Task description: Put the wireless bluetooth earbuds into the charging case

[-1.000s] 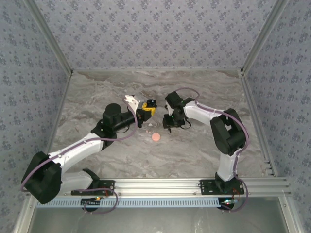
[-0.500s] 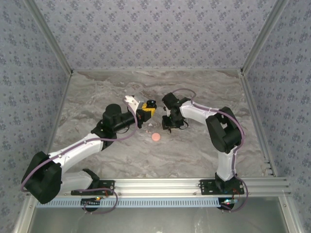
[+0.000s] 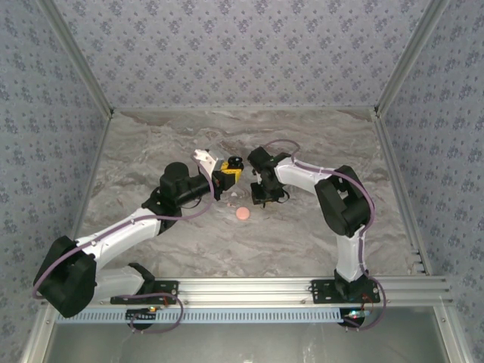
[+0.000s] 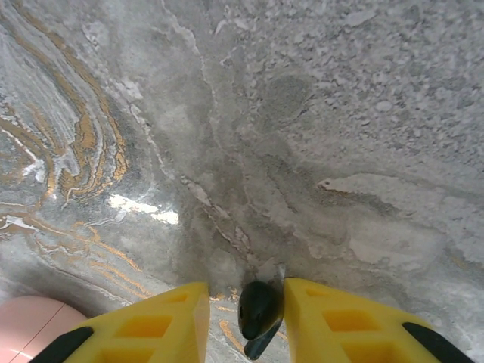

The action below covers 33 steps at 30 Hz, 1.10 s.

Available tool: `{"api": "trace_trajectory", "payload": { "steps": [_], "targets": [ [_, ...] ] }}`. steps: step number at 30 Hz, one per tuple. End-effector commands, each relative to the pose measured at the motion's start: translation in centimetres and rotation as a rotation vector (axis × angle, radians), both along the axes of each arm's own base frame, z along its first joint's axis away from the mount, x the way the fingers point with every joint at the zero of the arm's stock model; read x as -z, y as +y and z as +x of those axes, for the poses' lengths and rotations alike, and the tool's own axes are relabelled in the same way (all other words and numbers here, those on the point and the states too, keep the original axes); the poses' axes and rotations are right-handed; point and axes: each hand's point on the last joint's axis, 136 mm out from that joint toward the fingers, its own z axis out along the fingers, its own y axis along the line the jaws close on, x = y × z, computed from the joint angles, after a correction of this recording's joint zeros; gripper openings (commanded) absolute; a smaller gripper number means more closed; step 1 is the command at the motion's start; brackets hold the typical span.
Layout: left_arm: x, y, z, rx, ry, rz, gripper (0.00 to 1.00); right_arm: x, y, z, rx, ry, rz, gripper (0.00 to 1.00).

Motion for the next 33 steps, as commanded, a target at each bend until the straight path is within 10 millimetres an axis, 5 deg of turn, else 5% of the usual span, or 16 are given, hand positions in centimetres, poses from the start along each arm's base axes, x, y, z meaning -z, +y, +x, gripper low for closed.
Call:
{"api": "trace_trajectory", "payload": {
  "steps": [1,11,22,33],
  "targets": [
    [-2.0,0.1,-0.1,-0.003,-0.058,-0.035,0.14,0.9,-0.6,-0.2,0.015,0.024,-0.066,0.32],
    [-2.0,0.1,-0.1,-0.004,-0.060,-0.034,0.14,2.0,-1.1,-0.2,0.012,0.030,-0.109,0.24],
    [-2.1,0.1,-0.1,-0.003,-0.058,-0.034,0.14,0.1,-1.5,0.8,-0.184,-0.056,-0.115,0.19],
    [-2.0,0.2,-0.1,-0.006,-0.059,-0.034,0.14,0.0,-3.4,0.6,-0.348,0.001,-0.133,0.28]
  ]
}}
